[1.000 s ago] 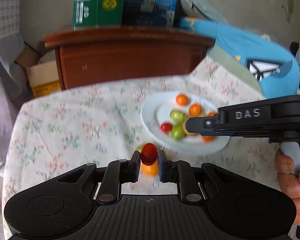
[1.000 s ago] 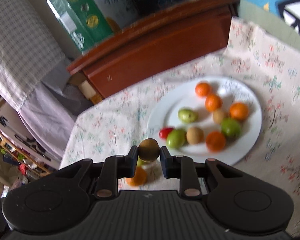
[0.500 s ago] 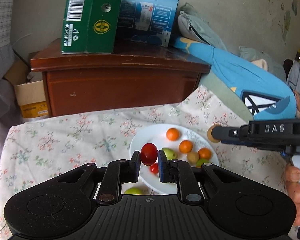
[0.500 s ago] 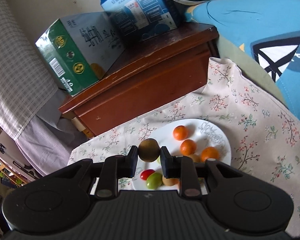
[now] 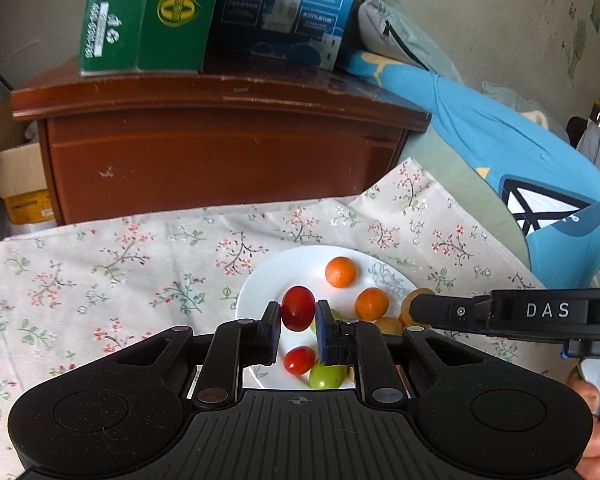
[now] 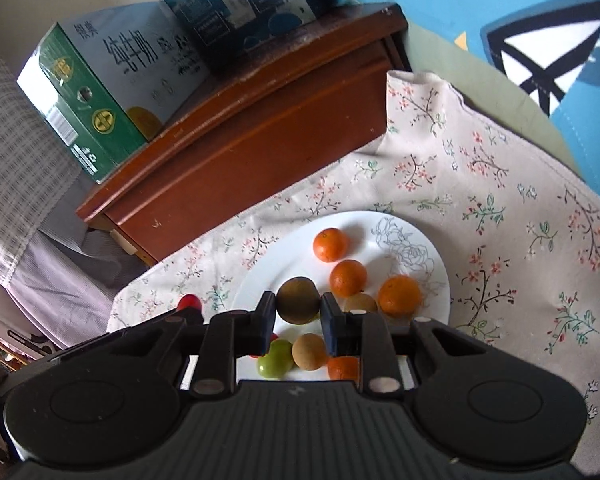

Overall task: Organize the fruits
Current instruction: 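Carry the tomato over the plate with the left gripper while the right carries a kiwi, then open the left gripper to drop the tomato while the right drops the kiwi, then move both grippers back toward the orange and green plum beside the plate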

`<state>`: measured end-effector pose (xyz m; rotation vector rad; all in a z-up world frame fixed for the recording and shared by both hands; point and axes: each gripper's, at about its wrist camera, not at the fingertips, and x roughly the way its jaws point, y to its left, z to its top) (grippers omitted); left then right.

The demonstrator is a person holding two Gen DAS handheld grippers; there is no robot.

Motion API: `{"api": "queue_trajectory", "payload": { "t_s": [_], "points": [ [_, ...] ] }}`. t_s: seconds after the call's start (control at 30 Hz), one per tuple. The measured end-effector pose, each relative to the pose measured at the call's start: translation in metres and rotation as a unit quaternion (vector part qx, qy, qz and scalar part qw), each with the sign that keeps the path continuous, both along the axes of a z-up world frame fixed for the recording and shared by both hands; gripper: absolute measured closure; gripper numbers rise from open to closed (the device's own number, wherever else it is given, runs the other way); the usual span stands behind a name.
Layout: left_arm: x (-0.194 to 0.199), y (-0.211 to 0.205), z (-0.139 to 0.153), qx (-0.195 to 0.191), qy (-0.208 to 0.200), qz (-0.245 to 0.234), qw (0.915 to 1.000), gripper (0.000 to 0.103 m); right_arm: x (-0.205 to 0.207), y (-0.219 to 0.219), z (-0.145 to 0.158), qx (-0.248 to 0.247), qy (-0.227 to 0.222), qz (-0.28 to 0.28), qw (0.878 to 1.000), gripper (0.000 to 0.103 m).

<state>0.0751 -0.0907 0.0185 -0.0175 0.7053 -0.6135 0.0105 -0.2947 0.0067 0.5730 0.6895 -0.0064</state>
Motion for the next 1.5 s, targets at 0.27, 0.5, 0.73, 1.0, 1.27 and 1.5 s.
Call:
{"api": "queue_trajectory", "payload": {
  "t_s": [0.27, 0.5, 0.73, 1.0, 1.27, 1.5],
  "points": [
    [0.015, -0.010, -0.018, -0.002, 0.023, -0.007, 0.9997, 0.087, 0.008, 0.002, -0.016, 0.010, 0.027, -0.001, 1.000, 0.079],
    [0.019, -0.014, -0.018, -0.007, 0.027, -0.009, 0.9996, 0.082, 0.009, 0.001, -0.021, 0.015, 0.030, -0.012, 0.999, 0.076],
    [0.015, -0.005, 0.002, -0.016, 0.010, 0.010, 0.9998, 0.050, 0.006, 0.001, -0.015, 0.010, 0.011, -0.018, 1.000, 0.075],
    [0.009, 0.014, 0.023, -0.003, 0.006, 0.024, 0.9997, 0.037, 0.005, 0.004, -0.009, 0.003, 0.001, -0.010, 1.000, 0.069],
    [-0.002, 0.044, 0.033, 0.025, 0.007, 0.032, 0.9992, 0.036, 0.001, 0.030, -0.010, -0.014, 0.005, 0.043, 0.999, 0.069],
    [-0.009, 0.060, 0.033, 0.031, 0.008, 0.046, 0.9984, 0.028, -0.006, 0.051, -0.017, -0.014, 0.019, 0.077, 0.997, 0.069]
  ]
}}
